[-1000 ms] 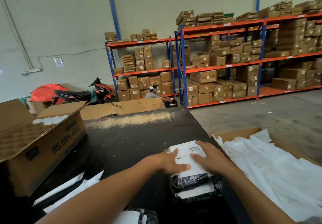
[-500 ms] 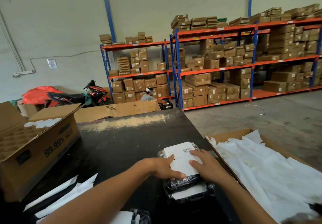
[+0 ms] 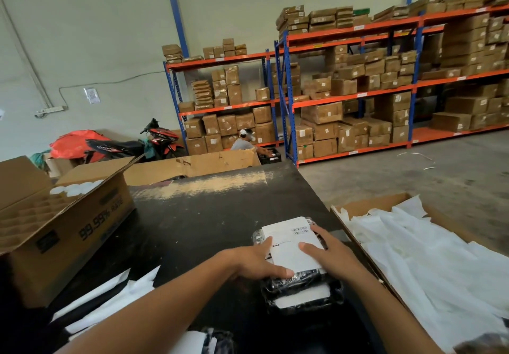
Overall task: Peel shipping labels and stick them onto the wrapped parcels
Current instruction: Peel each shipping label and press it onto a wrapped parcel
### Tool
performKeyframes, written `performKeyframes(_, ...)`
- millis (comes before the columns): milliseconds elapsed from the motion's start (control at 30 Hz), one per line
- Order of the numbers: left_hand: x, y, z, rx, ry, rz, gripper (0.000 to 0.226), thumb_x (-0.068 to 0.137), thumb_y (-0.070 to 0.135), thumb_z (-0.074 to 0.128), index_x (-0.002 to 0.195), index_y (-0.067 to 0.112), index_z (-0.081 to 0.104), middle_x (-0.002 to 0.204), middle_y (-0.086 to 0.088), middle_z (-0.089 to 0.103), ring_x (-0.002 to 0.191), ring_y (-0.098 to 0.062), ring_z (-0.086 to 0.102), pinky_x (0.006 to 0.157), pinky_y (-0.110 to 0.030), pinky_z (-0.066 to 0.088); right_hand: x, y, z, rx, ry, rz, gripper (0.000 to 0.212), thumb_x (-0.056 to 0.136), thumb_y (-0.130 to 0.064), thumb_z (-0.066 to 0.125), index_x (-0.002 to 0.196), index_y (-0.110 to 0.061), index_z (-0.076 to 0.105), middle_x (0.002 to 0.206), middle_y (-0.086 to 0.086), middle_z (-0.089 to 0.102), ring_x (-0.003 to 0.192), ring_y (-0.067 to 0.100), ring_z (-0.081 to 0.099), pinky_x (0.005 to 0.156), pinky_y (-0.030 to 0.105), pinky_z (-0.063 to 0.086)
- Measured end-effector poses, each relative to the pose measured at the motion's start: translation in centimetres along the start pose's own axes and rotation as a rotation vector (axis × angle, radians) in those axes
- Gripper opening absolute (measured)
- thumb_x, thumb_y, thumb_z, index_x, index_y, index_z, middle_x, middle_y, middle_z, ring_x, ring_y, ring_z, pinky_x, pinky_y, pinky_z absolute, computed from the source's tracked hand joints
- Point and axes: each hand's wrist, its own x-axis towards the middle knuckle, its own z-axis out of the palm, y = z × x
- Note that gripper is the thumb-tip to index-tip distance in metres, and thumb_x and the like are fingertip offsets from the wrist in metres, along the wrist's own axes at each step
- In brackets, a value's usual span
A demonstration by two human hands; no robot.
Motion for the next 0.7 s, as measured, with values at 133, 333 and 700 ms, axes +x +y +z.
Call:
performKeyframes(133,0.0,-0.1,0.6,-0.092,0.048,-0.014,0.108,0.081,0.052,0.067,0.153,0.018,-0.006,0.162,-0.001,0.013,0.145,-0.020,0.021,0.117,-0.031,0.019,-0.2,0.3,0.6,0.024,0.049,-0.004,0.062,0.087,-0.041,0.060,0.143,-0.034,0.034,0.137,0.001,0.053,0.096,0.011,0.052,0.078,0.022,0.044)
performKeyframes(333,-2.1,1.2,0.6,-0.162,0.141,0.055,0.098,0.082,0.032,0.073,0.153,0.012,0.009,0.158,-0.001,0.026,0.141,-0.017,0.028,0.112,-0.024,0.020,-2.4,-1.0,0.0,-0.056,0.055,-0.037,0.065,0.091,-0.044,0.054,0.148,-0.029,0.026,0.147,0.002,0.043,0.122,0.019,0.050,0.093,0.026,0.041)
performKeyframes(700,-11.4,4.4,2.2,-0.091,0.286,0.228,0.094,0.079,0.033,0.076,0.152,0.016,0.019,0.157,-0.001,0.029,0.141,-0.020,0.030,0.113,-0.028,0.024,-11.7,-3.0,-1.4,0.026,0.287,-0.126,0.062,0.088,-0.044,0.058,0.144,-0.030,0.034,0.148,0.001,0.042,0.129,0.022,0.045,0.104,0.040,0.042)
